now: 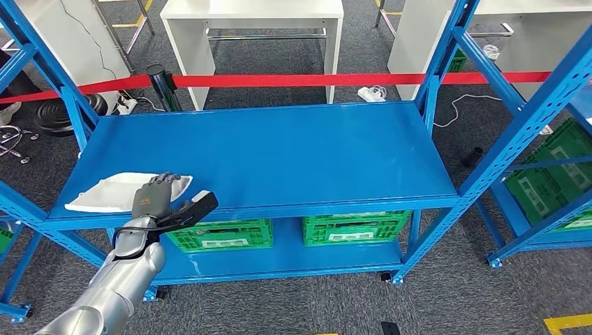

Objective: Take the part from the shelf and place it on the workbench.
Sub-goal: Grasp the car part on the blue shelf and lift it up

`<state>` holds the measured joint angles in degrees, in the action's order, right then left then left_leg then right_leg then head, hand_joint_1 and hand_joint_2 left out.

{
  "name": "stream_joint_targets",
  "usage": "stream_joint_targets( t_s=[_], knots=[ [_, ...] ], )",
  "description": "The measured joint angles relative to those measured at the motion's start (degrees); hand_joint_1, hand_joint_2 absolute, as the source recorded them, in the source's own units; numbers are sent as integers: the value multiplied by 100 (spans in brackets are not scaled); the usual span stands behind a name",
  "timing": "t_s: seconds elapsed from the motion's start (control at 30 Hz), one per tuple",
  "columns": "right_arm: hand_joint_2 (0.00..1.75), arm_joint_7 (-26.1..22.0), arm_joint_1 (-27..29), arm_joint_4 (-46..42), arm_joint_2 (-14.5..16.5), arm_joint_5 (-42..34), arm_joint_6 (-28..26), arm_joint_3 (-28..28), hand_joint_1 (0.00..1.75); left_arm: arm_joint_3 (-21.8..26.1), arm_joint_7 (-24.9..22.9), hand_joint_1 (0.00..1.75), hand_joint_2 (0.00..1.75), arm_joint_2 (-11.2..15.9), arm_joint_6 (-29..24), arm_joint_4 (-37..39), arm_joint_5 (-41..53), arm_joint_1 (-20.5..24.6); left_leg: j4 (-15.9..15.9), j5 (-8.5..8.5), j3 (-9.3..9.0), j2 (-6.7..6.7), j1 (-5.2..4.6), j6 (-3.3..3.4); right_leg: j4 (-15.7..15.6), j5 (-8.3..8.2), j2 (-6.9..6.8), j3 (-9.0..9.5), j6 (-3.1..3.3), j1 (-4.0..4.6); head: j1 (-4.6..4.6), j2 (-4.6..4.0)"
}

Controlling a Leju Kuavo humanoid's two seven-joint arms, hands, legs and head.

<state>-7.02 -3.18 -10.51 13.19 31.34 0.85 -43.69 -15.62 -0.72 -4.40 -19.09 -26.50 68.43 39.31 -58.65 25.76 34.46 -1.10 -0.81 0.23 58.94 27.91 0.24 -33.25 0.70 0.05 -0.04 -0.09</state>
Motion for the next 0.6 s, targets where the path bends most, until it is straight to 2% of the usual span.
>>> stream_joint_targets(
  t_s=[0.6],
  knots=[
    [0,6,-5,0,-1,22,1,-39,0,39,87,175,175,-22,-36,-76,20,-3,0,0,-2,3,0,0,0,0,0,1,0,0,0,0]
  ],
)
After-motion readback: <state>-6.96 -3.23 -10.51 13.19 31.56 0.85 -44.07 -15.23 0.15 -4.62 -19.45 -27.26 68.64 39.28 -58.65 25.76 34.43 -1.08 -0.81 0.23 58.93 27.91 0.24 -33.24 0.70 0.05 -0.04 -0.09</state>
